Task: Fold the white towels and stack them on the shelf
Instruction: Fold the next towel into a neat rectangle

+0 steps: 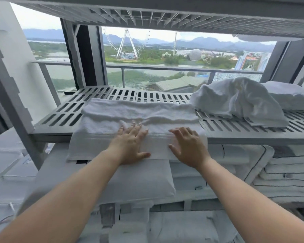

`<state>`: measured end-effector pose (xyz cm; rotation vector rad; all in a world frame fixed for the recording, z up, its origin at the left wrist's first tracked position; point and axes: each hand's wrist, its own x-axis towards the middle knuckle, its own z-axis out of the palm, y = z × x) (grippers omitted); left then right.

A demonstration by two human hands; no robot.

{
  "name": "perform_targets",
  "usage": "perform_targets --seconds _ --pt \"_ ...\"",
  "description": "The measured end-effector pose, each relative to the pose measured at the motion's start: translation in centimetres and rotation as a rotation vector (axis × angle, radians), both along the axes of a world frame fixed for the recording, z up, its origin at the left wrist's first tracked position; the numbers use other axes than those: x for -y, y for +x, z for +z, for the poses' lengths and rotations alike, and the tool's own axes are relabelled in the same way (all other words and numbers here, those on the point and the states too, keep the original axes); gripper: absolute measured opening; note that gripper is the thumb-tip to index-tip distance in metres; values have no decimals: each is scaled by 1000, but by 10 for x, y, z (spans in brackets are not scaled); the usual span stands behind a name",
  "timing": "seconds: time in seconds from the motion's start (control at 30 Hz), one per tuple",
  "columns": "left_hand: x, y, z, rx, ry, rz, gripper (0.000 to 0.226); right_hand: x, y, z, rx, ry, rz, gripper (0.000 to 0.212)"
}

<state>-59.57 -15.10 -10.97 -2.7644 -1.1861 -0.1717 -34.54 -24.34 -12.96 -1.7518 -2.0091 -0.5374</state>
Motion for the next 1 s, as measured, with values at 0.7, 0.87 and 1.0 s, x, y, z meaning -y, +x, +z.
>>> perform_targets --seconds 0.7,0.87,1.0 --pt "48 26 4 24 -2 267 89 12 4 23 -118 102 -24 31" --pt "57 21 20 140 179 298 41 11 12 49 -153 204 -32 21" --pt "55 15 47 123 299 381 26 9 16 70 -90 253 -96 7"
